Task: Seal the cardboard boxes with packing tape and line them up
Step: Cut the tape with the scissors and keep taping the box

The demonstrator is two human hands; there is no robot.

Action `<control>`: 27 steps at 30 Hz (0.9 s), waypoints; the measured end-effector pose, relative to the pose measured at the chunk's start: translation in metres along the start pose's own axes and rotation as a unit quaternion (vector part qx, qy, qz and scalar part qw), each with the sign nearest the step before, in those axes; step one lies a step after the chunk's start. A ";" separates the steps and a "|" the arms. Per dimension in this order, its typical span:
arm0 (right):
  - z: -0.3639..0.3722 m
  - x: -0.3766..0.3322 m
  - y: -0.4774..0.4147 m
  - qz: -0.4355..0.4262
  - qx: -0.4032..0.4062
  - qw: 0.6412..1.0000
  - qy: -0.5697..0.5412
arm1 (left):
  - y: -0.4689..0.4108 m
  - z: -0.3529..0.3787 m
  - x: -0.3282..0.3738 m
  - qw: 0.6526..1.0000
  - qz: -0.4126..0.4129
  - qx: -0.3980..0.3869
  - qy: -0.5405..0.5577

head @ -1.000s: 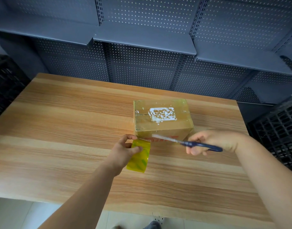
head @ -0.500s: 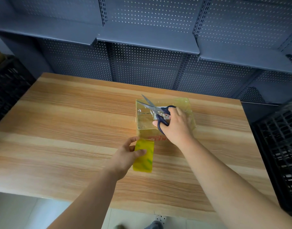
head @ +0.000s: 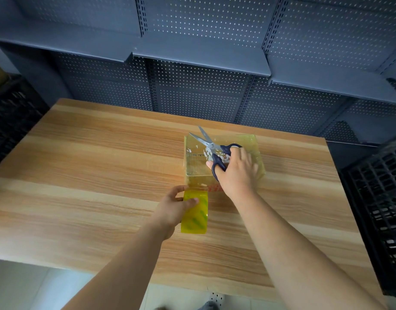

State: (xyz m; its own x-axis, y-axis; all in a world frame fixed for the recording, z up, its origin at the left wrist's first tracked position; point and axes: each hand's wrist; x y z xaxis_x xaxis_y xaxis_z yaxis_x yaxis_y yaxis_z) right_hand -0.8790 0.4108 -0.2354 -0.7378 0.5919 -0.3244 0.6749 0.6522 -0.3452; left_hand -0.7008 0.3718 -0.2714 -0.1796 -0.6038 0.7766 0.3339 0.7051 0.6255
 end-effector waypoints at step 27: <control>-0.094 0.074 0.004 0.058 -0.484 0.873 -0.008 | 0.009 -0.015 0.005 0.999 0.034 -0.037 -0.022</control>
State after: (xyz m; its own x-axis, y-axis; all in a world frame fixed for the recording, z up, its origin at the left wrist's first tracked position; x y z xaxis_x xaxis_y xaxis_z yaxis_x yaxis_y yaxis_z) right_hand -0.9317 0.5017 -0.1784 -0.6589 0.6794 -0.3228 0.4178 0.6874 0.5940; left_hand -0.6843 0.3696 -0.2632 -0.1952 -0.5378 0.8202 0.4137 0.7131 0.5660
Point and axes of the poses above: each hand's wrist, its own y-axis away from the middle knuckle, its own z-axis out of the palm, x = y × z, and after that the axes turned 10 degrees about x, right-handed
